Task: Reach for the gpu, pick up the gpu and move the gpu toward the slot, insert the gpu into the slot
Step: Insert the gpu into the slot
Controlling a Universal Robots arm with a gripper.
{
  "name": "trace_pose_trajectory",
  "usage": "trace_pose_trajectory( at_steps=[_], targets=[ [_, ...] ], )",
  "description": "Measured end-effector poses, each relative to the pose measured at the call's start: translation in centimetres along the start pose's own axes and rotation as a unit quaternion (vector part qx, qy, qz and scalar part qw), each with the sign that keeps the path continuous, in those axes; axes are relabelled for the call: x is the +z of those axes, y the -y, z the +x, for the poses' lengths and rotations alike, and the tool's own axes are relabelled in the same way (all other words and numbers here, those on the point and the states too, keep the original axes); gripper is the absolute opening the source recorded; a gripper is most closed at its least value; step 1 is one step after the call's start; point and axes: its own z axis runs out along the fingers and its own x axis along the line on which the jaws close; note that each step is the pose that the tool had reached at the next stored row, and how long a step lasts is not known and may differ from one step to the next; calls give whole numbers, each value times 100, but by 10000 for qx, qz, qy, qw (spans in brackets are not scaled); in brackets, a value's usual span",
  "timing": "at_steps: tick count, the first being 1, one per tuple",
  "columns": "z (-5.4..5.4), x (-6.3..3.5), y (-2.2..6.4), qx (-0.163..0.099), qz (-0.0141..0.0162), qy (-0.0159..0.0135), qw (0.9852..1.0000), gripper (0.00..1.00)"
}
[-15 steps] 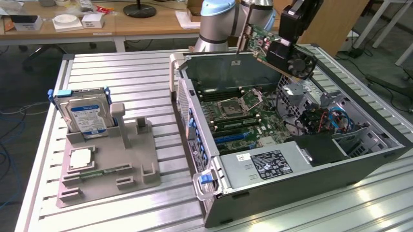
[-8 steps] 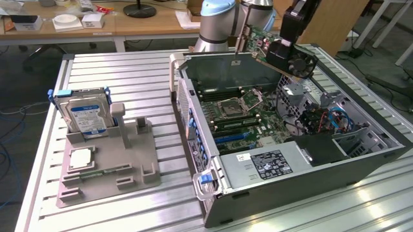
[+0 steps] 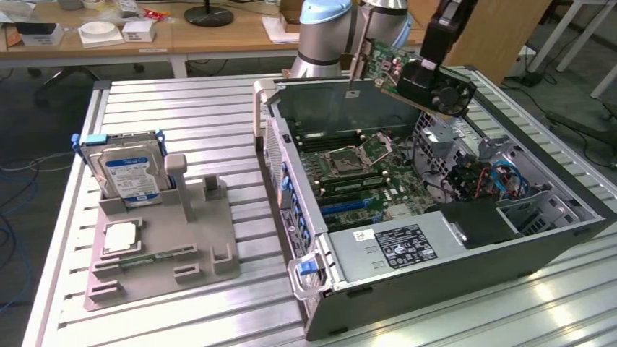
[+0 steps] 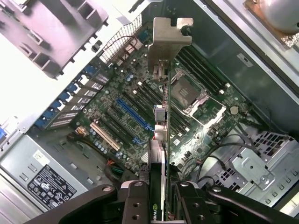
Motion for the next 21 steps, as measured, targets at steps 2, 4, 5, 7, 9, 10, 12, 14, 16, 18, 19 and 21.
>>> trace_pose_trajectory(
  at_steps=[2, 4, 5, 7, 9, 10, 12, 14, 16, 18, 19, 21],
  targets=[
    [1, 1, 1, -83, 0, -2, 10000, 26],
    [1, 0, 1, -170, 0, -5, 9999, 26],
    [2, 0, 2, -219, 0, -6, 9998, 26],
    [2, 0, 2, -306, 0, -9, 9995, 26],
    [2, 0, 2, -391, -1, -11, 9992, 26],
    [2, 0, 2, -437, 0, -13, 9990, 26],
    [3, 0, 3, -519, 0, -15, 9986, 26],
    [3, 0, 3, -599, 0, -17, 9982, 26],
    [4, 1, 4, -707, -1, -20, 9975, 26],
    [4, 1, 4, -808, -1, -23, 9967, 26],
    [4, 0, 4, -856, -1, -25, 9963, 26],
    [4, 1, 4, -957, -1, -28, 9954, 26]
  ],
)
